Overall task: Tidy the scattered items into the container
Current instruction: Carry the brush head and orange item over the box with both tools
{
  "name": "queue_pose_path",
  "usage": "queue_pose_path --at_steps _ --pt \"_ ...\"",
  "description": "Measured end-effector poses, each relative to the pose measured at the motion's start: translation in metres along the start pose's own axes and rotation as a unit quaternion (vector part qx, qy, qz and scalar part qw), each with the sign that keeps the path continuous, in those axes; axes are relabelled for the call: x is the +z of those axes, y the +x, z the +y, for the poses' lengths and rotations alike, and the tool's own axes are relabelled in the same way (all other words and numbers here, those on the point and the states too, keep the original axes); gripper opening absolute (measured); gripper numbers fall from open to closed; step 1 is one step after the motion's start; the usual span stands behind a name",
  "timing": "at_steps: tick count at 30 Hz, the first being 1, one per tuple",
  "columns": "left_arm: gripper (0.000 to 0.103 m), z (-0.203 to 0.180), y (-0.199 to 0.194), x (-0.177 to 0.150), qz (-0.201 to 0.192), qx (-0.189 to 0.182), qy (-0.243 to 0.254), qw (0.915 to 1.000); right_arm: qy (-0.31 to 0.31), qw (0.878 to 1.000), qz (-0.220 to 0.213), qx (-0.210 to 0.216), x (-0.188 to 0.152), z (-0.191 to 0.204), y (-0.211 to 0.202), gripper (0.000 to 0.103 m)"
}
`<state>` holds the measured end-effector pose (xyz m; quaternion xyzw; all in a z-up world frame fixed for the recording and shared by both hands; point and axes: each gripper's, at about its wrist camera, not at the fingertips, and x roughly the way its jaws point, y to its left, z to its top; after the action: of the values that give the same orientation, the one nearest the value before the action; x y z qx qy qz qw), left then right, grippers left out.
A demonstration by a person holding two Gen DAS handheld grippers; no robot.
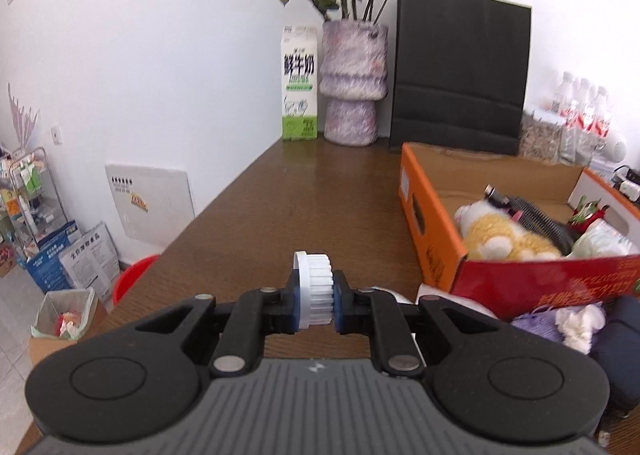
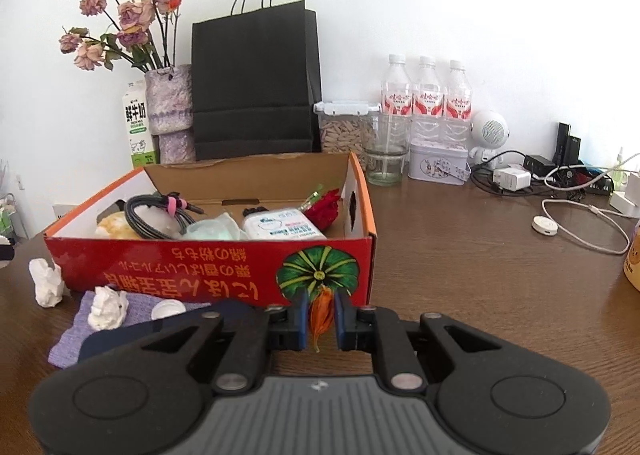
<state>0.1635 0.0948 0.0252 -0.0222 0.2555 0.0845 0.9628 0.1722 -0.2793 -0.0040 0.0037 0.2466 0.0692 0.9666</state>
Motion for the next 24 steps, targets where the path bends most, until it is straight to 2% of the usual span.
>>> queue_pose_path --at_steps 8,15,19,24 --pt "0.015 -0.034 -0.027 0.036 -0.058 -0.059 0.016 0.9964 -0.024 0.998 -0.047 0.021 0.039 0.021 -0.011 0.012" --pt "0.015 -0.080 -0.025 0.065 -0.079 -0.129 0.015 0.9884 -0.018 0.996 -0.067 0.051 0.071 0.045 0.003 0.012" --pt "0.015 -0.108 -0.010 0.077 -0.078 -0.153 0.017 0.9851 -0.019 0.995 -0.070 0.065 0.085 0.060 0.019 0.012" --pt "0.015 -0.133 0.021 0.082 -0.060 -0.157 0.011 0.9857 -0.013 0.995 -0.071 0.071 0.104 0.071 0.044 0.012"
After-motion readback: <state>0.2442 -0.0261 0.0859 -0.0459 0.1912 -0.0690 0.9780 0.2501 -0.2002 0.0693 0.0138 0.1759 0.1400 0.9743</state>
